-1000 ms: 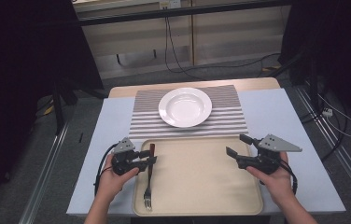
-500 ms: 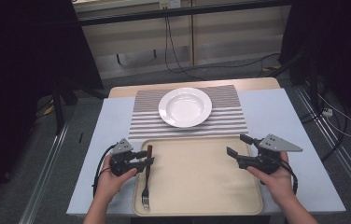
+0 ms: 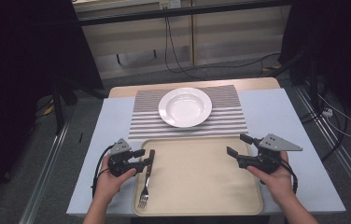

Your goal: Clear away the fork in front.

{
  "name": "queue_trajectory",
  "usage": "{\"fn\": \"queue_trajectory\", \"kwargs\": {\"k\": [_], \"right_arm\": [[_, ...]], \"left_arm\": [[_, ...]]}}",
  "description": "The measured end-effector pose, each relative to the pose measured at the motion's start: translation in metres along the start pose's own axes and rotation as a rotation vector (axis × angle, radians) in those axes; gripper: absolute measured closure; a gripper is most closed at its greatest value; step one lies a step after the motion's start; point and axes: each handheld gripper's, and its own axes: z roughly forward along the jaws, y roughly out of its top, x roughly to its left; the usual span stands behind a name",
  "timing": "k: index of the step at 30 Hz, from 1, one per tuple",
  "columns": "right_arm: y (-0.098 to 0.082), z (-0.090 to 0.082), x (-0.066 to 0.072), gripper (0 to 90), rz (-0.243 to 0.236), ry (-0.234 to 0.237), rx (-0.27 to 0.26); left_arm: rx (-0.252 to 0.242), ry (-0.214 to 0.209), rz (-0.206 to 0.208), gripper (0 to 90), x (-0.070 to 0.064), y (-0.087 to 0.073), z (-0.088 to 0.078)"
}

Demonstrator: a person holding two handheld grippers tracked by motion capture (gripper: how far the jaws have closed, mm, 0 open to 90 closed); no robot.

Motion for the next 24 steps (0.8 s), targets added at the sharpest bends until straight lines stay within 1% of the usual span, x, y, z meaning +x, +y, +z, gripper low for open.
{"fn": "queue_trajectory", "kwargs": {"k": [1,3,6,8,11,13,15,17,19,21,24], "right_arm": [[0.000,0.000,0.000,26.4,0.000,-0.001,0.000],[0.000,0.001,-0.001,26.4,-0.003,0.001,-0.001],[0.000,0.000,-0.002,26.3,0.002,-0.003,-0.001],[0.000,0.001,-0.002,26.4,0.001,-0.006,-0.002],[0.001,0.001,-0.002,26.4,0.010,-0.008,-0.005],[0.000,0.001,-0.003,26.4,0.005,-0.010,-0.004],[-0.001,0.001,-0.004,26.3,0.001,-0.008,0.008],[-0.003,-0.001,-0.005,26.2,0.000,-0.005,0.017],[-0.006,-0.004,-0.007,26.2,-0.002,-0.003,0.020],[-0.009,-0.008,-0.010,26.1,0.002,0.000,0.027],[-0.012,-0.012,-0.014,25.5,0.007,-0.004,0.050]], "left_arm": [[-0.002,0.000,0.004,44.5,0.000,0.001,-0.001],[-0.008,0.006,-0.002,41.2,0.000,0.002,-0.001],[-0.016,0.006,-0.003,39.0,0.001,0.002,-0.004],[-0.018,0.012,-0.011,36.0,0.002,0.002,-0.005],[-0.031,0.019,-0.025,29.0,0.005,0.002,-0.008],[-0.046,0.021,-0.033,27.7,0.007,0.003,-0.010],[-0.055,0.020,-0.034,25.3,0.008,0.005,-0.011],[-0.060,0.028,-0.033,22.9,0.010,0.006,-0.013],[-0.068,0.032,-0.044,20.9,0.011,0.007,-0.016],[-0.076,0.042,-0.044,19.8,0.011,0.008,-0.020],[-0.081,0.037,-0.038,17.7,0.010,0.007,-0.026]]}}
